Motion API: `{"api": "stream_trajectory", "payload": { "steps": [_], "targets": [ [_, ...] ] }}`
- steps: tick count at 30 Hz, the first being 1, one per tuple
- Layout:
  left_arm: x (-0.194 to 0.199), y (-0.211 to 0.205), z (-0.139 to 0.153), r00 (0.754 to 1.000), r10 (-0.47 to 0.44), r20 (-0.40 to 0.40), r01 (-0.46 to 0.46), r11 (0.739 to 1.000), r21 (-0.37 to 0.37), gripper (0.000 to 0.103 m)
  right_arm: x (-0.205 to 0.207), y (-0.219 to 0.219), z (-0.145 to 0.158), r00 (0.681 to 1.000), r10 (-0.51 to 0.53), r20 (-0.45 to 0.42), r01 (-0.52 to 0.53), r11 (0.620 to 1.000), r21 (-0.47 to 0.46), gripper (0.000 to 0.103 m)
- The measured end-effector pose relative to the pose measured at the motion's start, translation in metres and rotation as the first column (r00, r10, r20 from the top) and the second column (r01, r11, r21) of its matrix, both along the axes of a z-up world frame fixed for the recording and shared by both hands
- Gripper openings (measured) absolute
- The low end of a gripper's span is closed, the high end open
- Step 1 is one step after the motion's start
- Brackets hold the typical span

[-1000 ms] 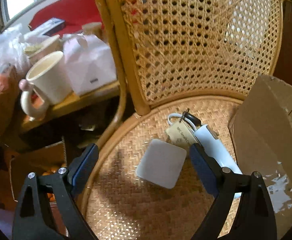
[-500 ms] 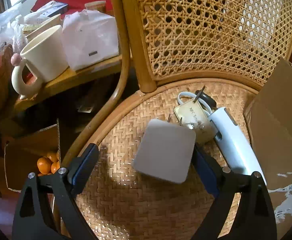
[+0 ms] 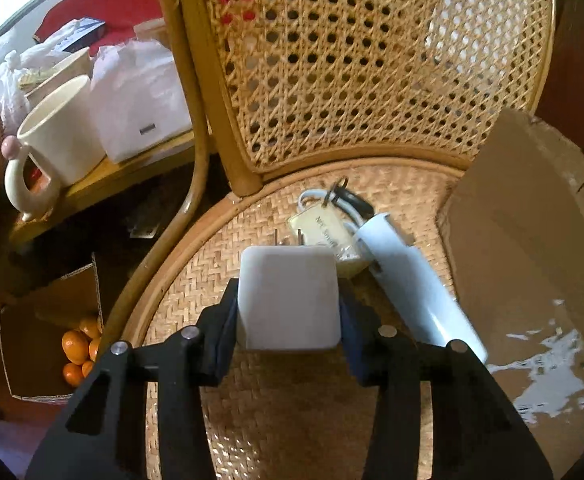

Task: Organize rigid objects
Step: 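Grasp the white square charger with the left gripper, then carry the white charger into the box and open the left gripper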

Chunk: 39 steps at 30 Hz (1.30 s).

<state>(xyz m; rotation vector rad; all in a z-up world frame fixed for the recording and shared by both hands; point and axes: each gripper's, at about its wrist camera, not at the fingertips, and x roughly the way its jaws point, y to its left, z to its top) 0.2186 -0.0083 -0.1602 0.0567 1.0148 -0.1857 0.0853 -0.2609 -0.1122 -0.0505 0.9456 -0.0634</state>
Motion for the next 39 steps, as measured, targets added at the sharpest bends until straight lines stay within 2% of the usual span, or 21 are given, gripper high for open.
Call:
{"api": "stream_trajectory", "payload": {
  "steps": [13, 19, 23, 27, 32, 37, 39],
  "targets": [
    [-0.050, -0.006, 0.075, 0.983, -0.033, 0.183, 0.045, 0.997, -0.061, 0.043, 0.000, 0.000, 0.000, 1.000, 0.000, 0.000, 0.000, 1.000, 0.000, 0.008],
    [-0.077, -0.025, 0.110, 0.955, -0.070, 0.289, 0.086, 0.995, -0.043, 0.043, 0.000, 0.000, 0.000, 1.000, -0.001, 0.000, 0.001, 1.000, 0.000, 0.008],
    [-0.094, -0.043, 0.124, 0.938, -0.106, 0.329, 0.133, 0.989, -0.061, 0.043, 0.000, 0.001, 0.000, 1.000, 0.000, 0.000, 0.000, 1.000, 0.000, 0.008],
    [-0.102, -0.061, 0.129, 0.925, -0.151, 0.348, 0.187, 0.980, -0.074, 0.043, 0.000, 0.001, 0.000, 1.000, 0.000, 0.000, 0.000, 1.000, 0.001, 0.008],
    [-0.108, -0.087, 0.128, 0.920, -0.207, 0.334, 0.256, 0.960, -0.112, 0.043, 0.000, 0.001, 0.000, 1.000, 0.000, 0.000, 0.000, 1.000, 0.001, 0.009],
    [-0.107, -0.119, 0.116, 0.923, -0.262, 0.283, 0.286, 0.957, -0.046, 0.043, 0.000, 0.001, 0.000, 1.000, 0.000, 0.000, 0.000, 1.000, 0.001, 0.009],
    [-0.105, -0.125, 0.111, 0.926, -0.268, 0.266, 0.290, 0.956, -0.045, 0.043, 0.000, 0.002, 0.000, 1.000, 0.002, 0.000, -0.002, 1.000, 0.002, 0.009]
  ]
}}
